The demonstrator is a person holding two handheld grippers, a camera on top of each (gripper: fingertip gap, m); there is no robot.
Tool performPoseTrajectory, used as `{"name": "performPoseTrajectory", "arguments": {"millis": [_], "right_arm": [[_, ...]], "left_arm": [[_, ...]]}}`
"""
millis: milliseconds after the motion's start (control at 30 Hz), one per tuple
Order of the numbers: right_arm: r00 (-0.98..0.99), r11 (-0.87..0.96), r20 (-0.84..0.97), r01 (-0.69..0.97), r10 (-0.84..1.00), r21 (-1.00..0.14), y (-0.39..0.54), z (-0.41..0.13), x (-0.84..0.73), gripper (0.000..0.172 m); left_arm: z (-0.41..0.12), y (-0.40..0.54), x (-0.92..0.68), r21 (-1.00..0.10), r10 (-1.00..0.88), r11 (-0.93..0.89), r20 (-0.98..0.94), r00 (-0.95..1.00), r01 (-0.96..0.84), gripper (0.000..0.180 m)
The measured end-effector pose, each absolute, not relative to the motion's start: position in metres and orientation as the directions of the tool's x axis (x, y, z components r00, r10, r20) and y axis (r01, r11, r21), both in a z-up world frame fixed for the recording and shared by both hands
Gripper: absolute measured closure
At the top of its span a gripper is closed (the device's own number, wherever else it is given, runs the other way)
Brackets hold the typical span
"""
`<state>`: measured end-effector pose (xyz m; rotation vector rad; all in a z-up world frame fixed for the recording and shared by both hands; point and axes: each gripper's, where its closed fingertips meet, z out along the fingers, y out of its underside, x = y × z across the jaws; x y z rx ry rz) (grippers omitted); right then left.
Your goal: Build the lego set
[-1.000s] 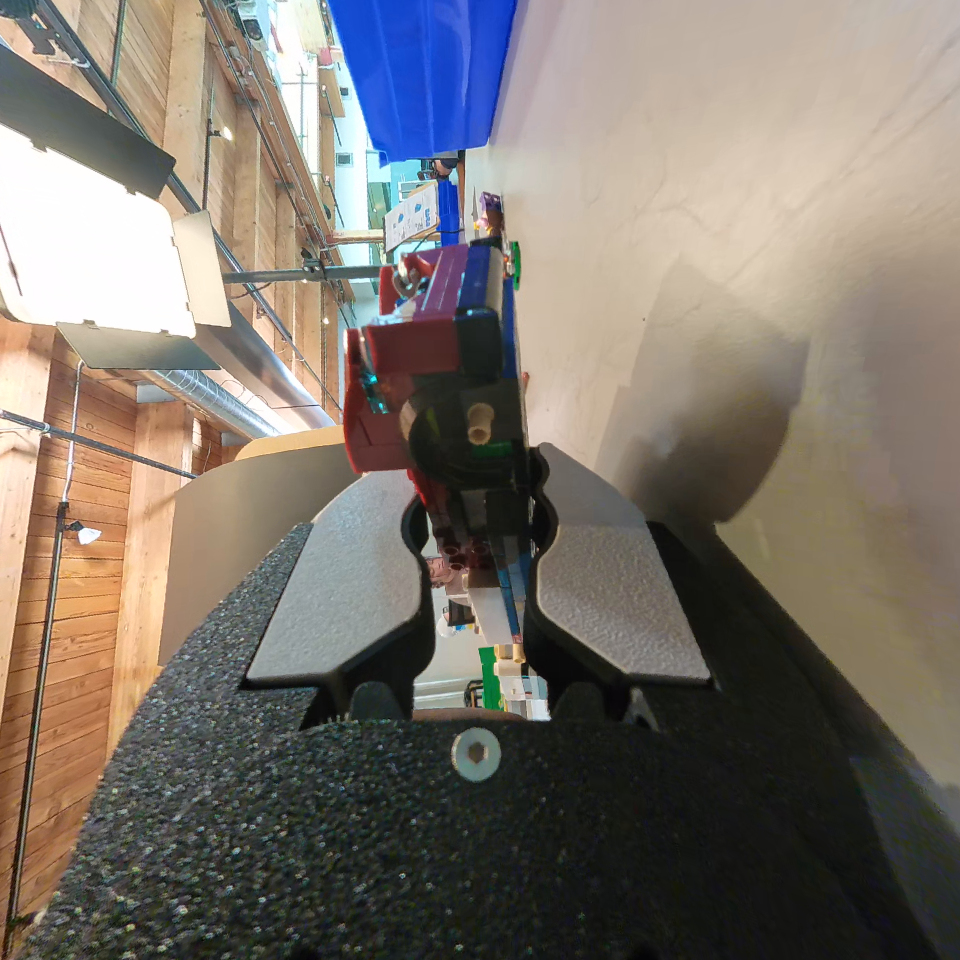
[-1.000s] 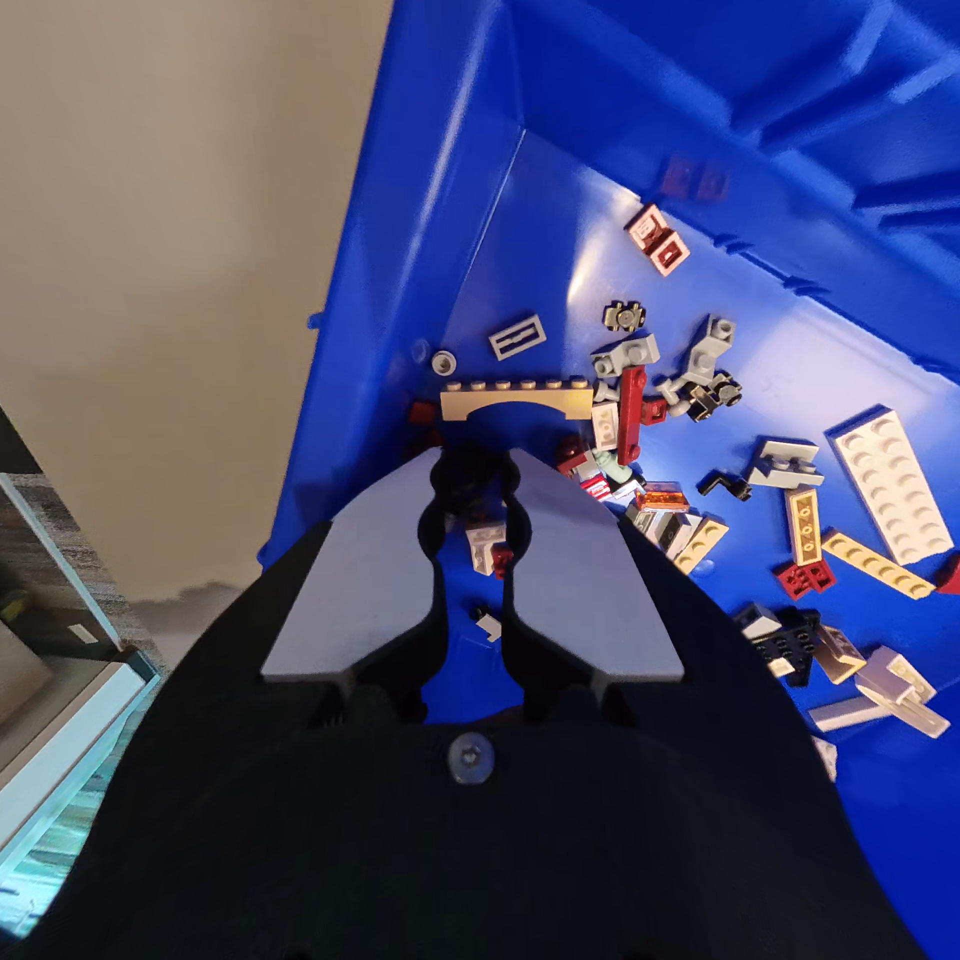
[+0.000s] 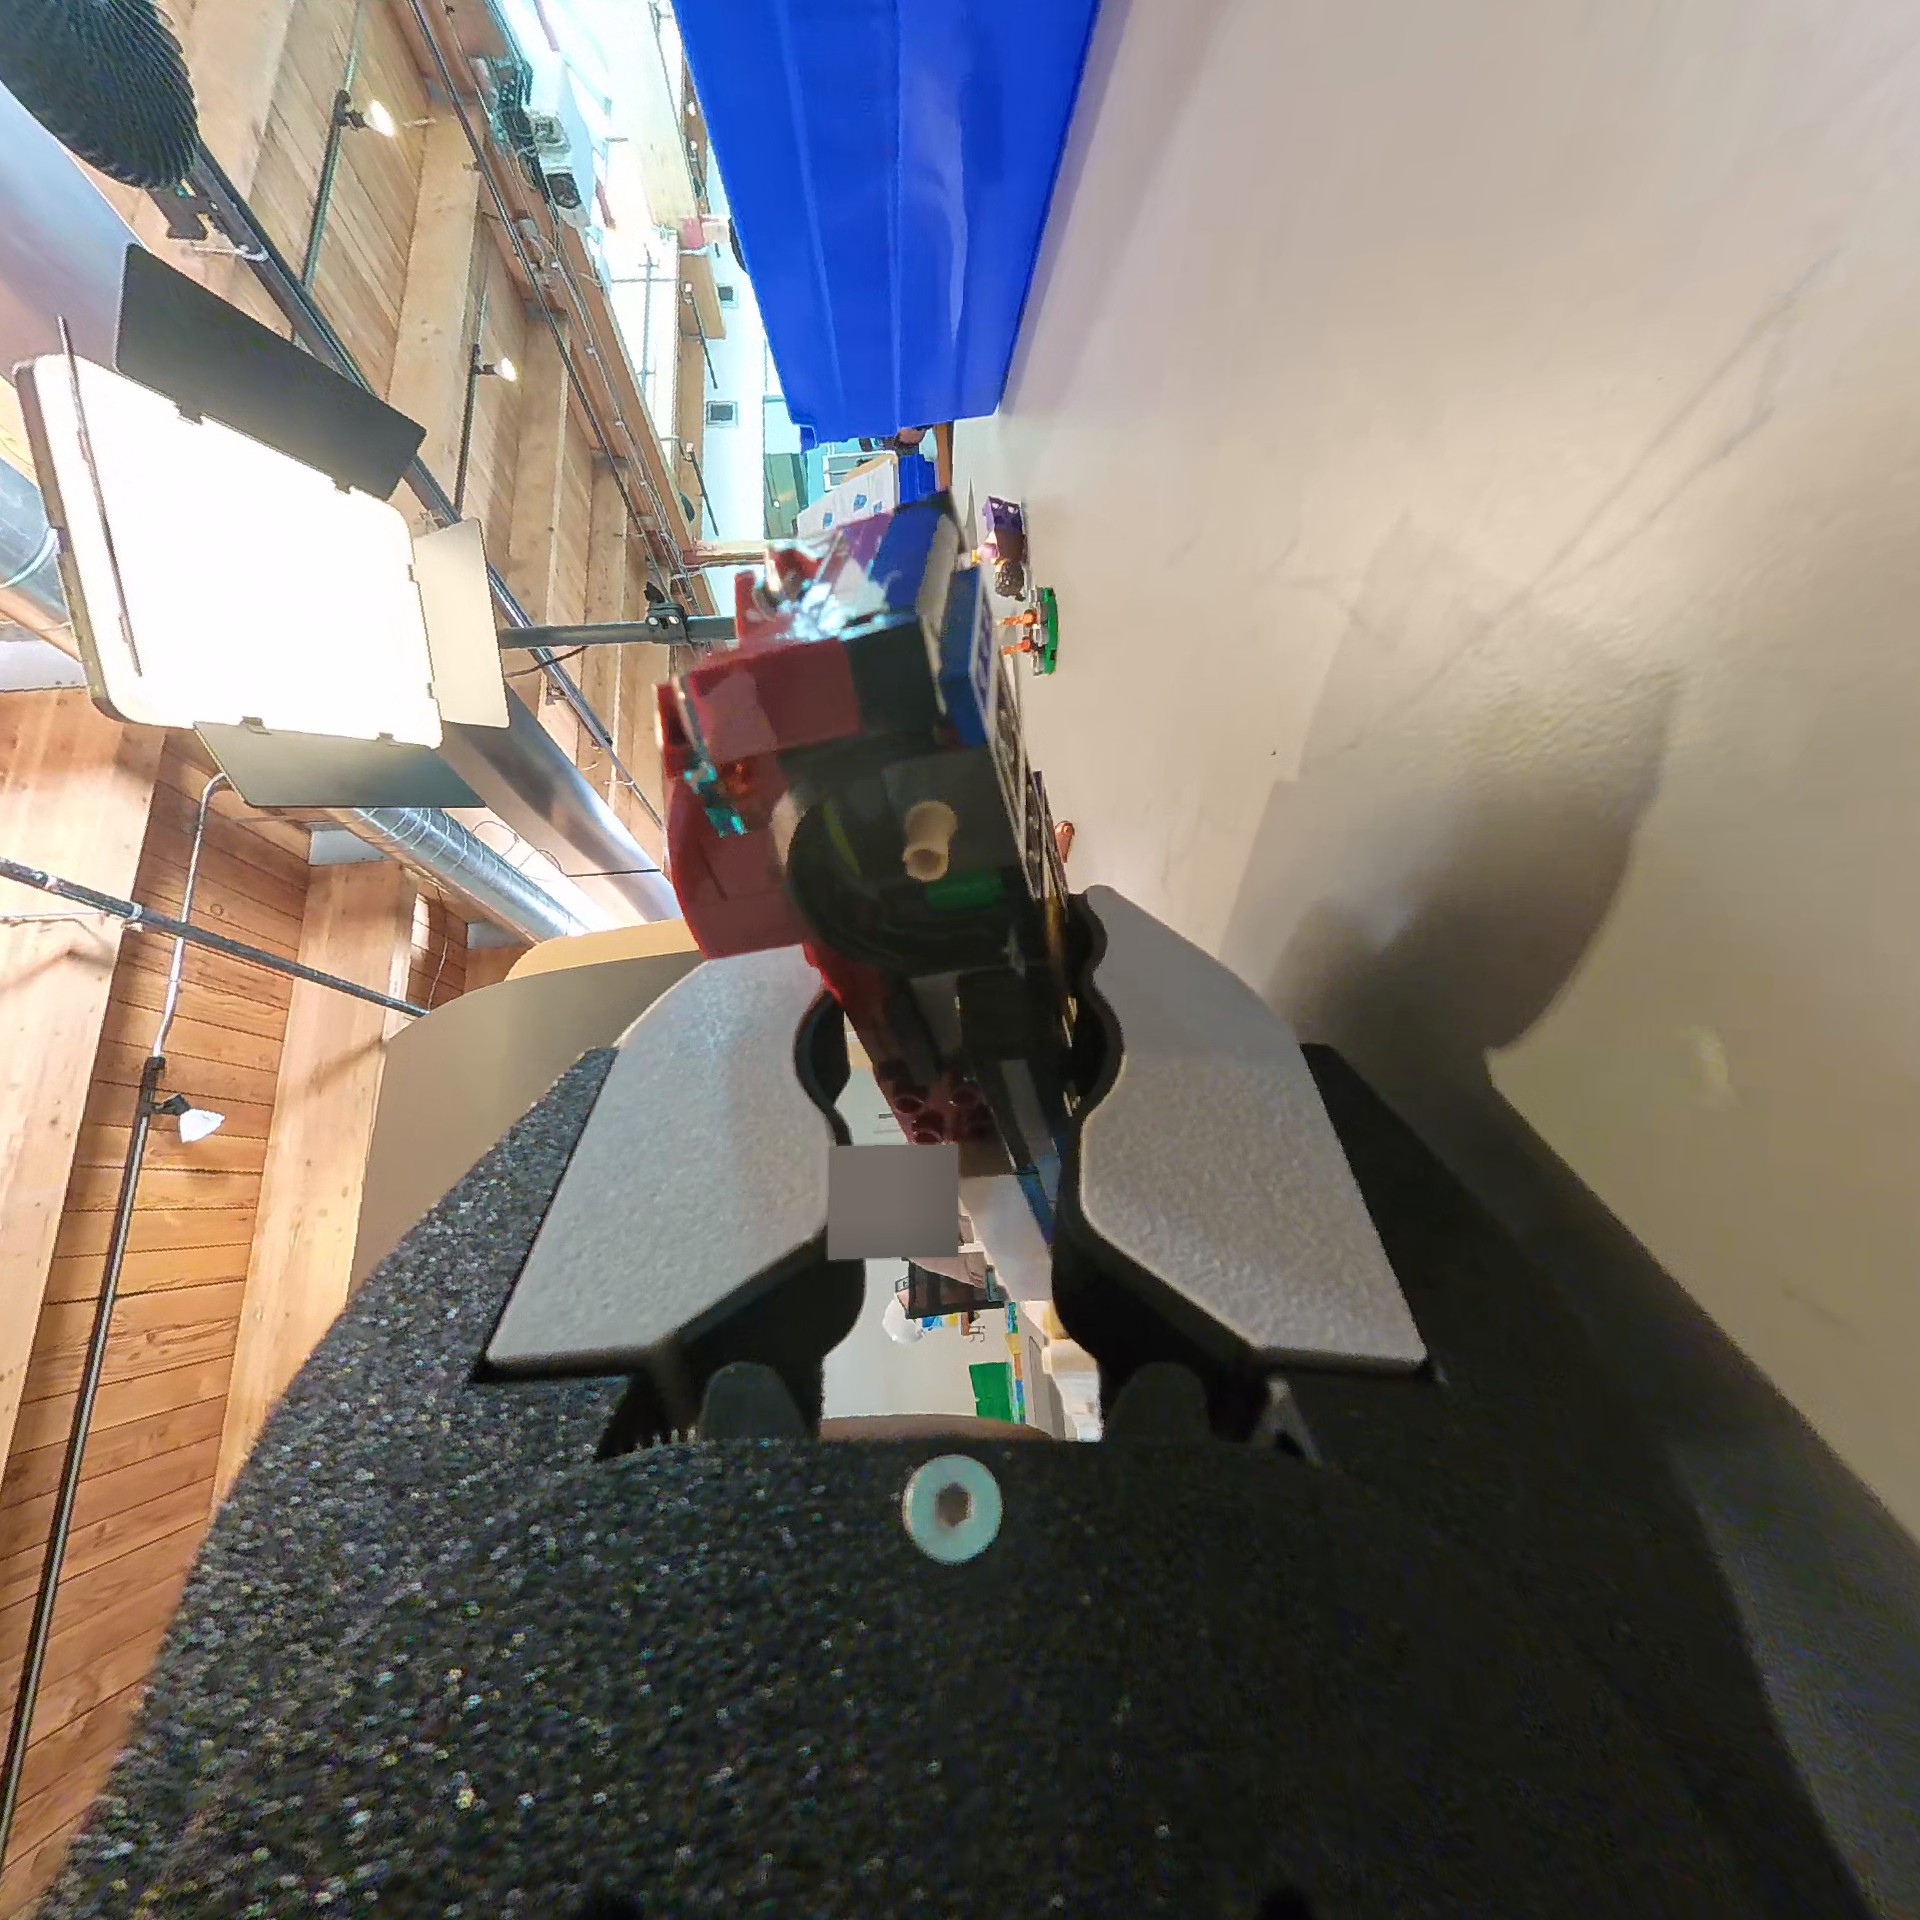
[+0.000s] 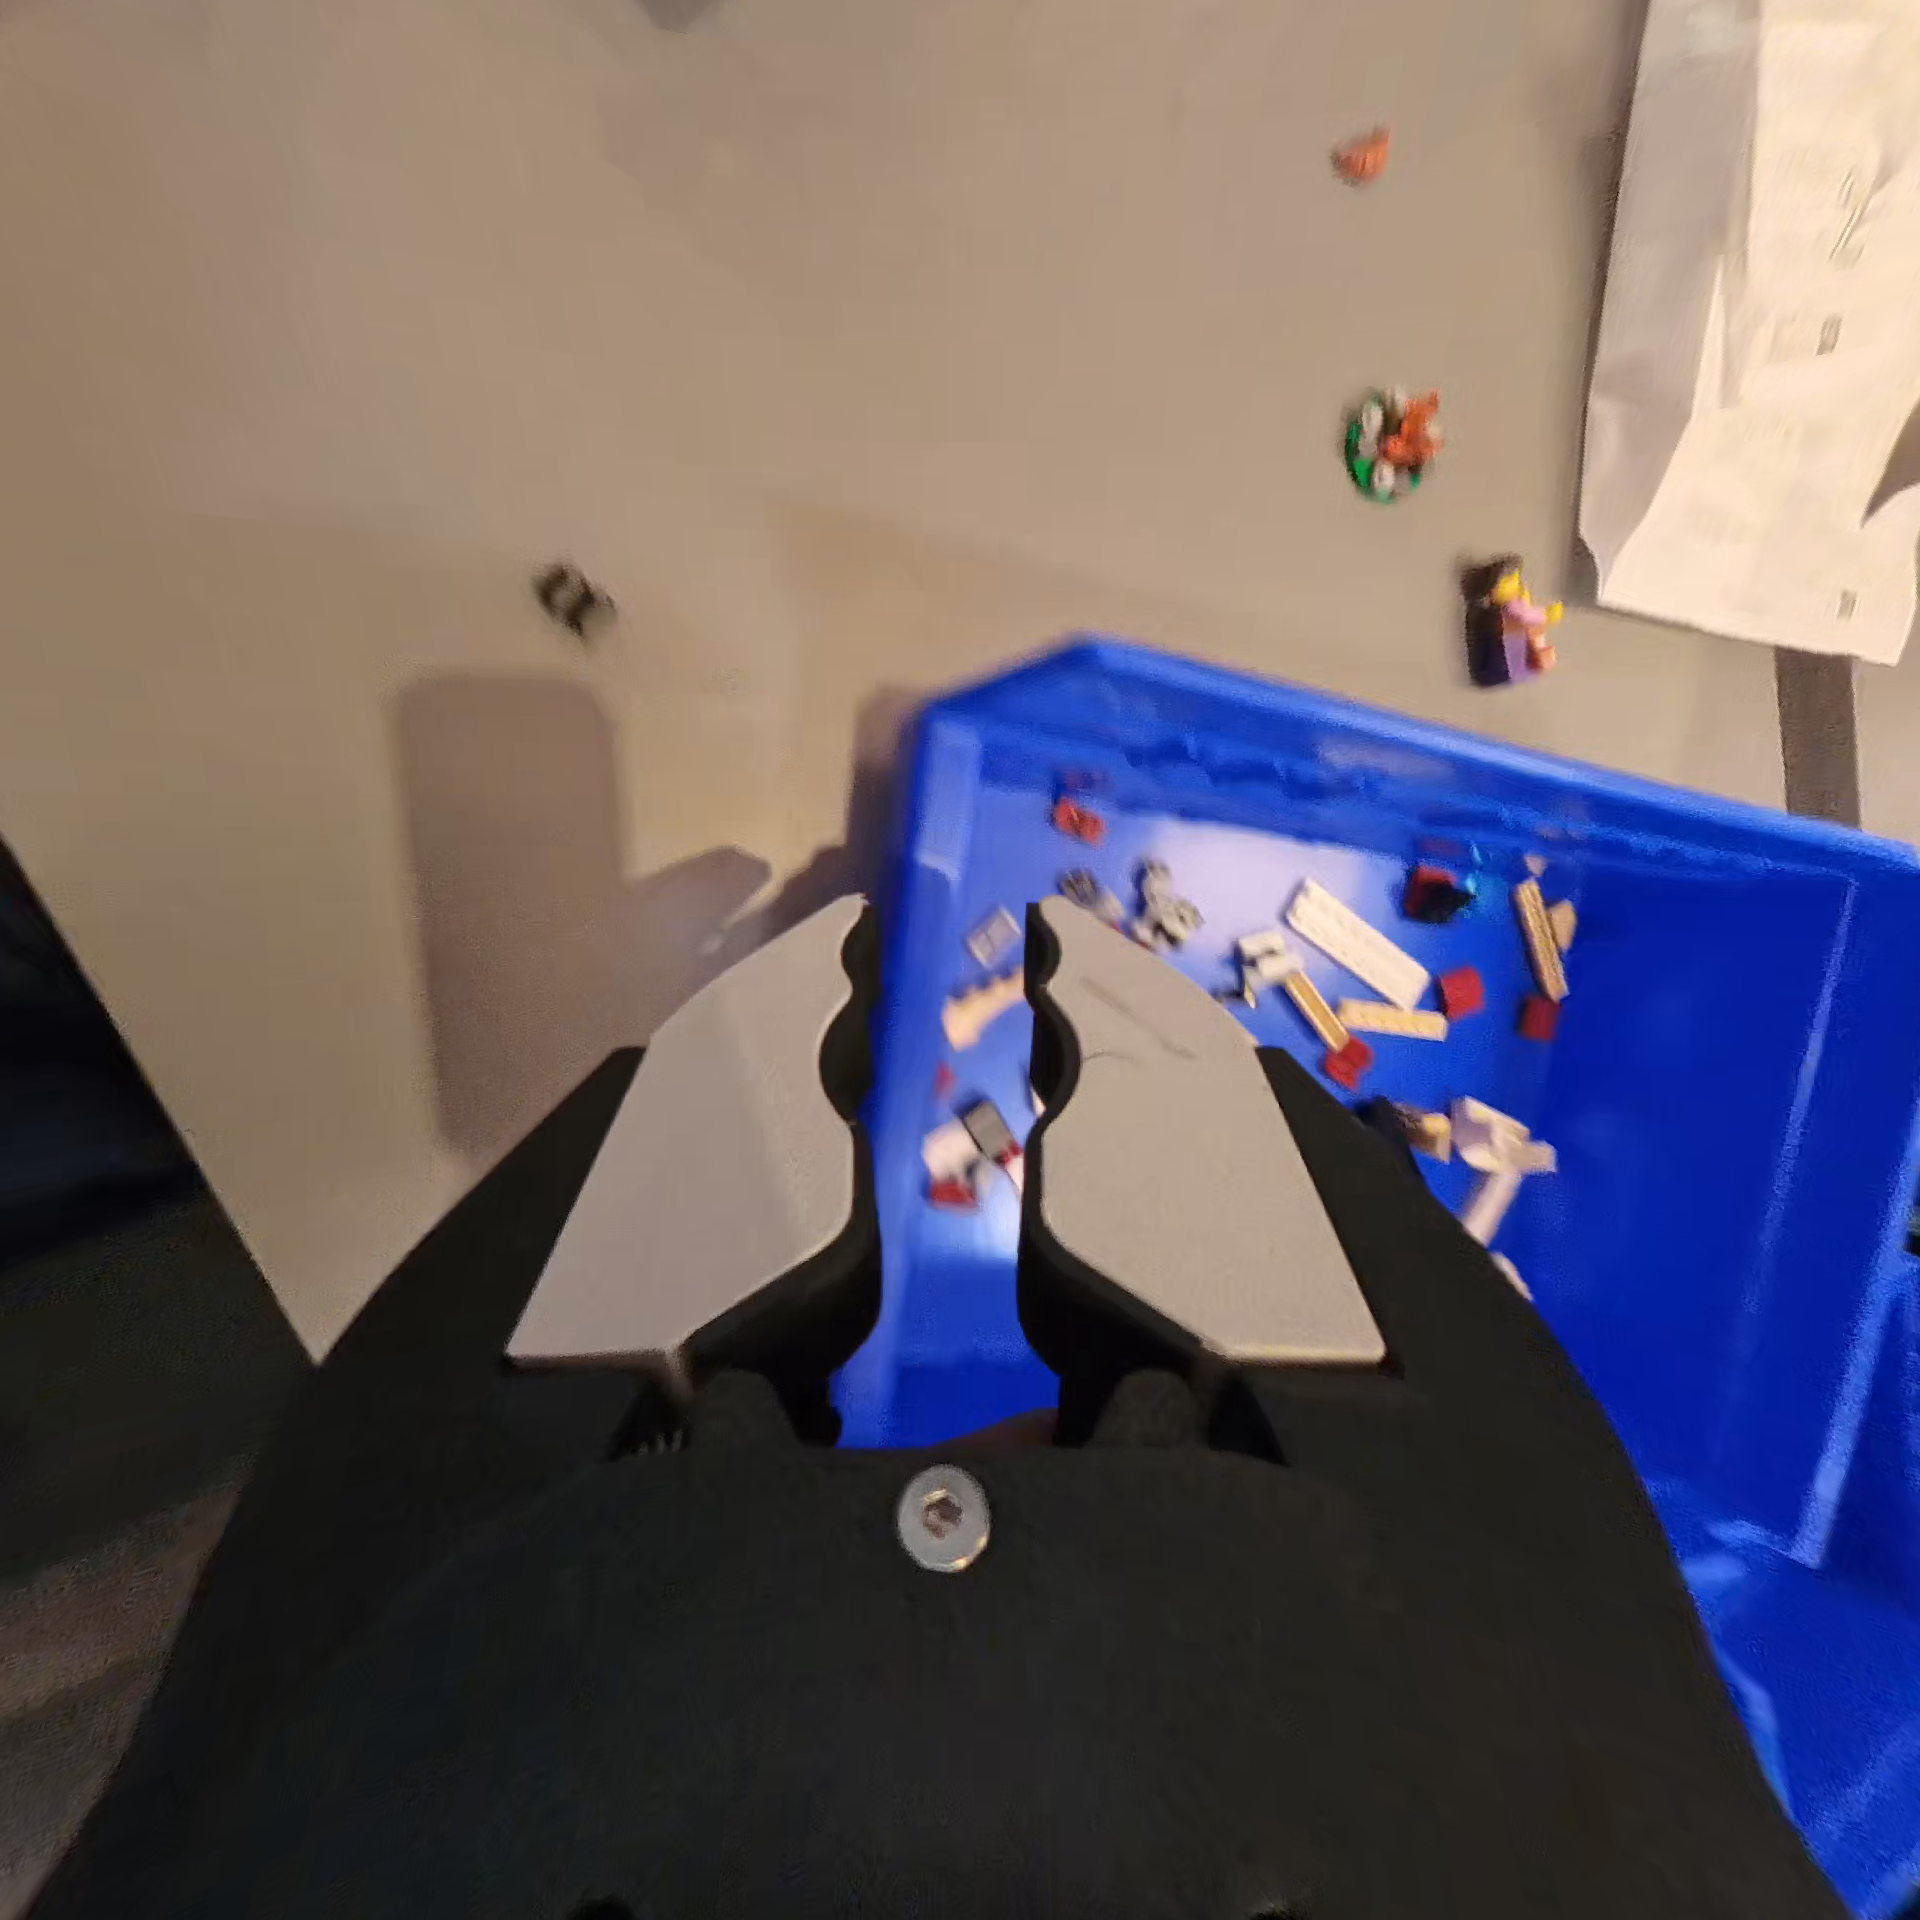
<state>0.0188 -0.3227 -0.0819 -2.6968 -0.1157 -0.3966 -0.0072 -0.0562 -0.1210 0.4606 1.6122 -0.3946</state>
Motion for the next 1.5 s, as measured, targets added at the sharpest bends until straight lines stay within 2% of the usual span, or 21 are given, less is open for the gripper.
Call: {"name": "performPoseTrajectory", "arguments": {"millis": [67,167,267,500,733,1100,1500], "right_arm": [[0.953,-0.944,0.28,0.191,0.113,-0.269,-0.35,-0.089,0.041,0.146],[0.961,-0.956,0.117,0.265,0.252,-0.123,-0.378,-0.12,0.049,0.147],[0.944,-0.942,-0.011,0.328,0.33,-0.075,-0.382,-0.139,0.045,0.15],[0.917,-0.915,-0.09,0.395,0.388,0.08,-0.398,-0.172,0.053,0.151],[0.923,-0.927,-0.105,0.375,0.37,0.03,-0.396,-0.174,0.05,0.163],[0.947,-0.947,-0.024,0.321,0.321,-0.006,-0.392,-0.168,0.05,0.159],[0.938,-0.945,-0.111,0.328,0.327,-0.016,-0.386,-0.172,0.048,0.157]], "left_arm": [[-0.123,-0.056,-0.009,0.012,0.058,0.857,-0.996,-0.073,0.516,0.14],[-0.123,-0.055,-0.01,0.016,0.062,0.857,-0.995,-0.072,0.514,0.14],[-0.124,-0.053,-0.01,0.026,0.07,0.861,-0.995,-0.067,0.507,0.14],[-0.124,-0.05,-0.012,0.023,0.07,0.86,-0.995,-0.074,0.509,0.14],[-0.123,-0.052,-0.015,0.022,0.071,0.854,-0.995,-0.074,0.52,0.14],[-0.12,-0.06,-0.022,0.049,0.091,0.841,-0.995,-0.052,0.538,0.14],[-0.123,-0.061,-0.011,0.034,0.084,0.849,-0.994,-0.072,0.527,0.14]]}}
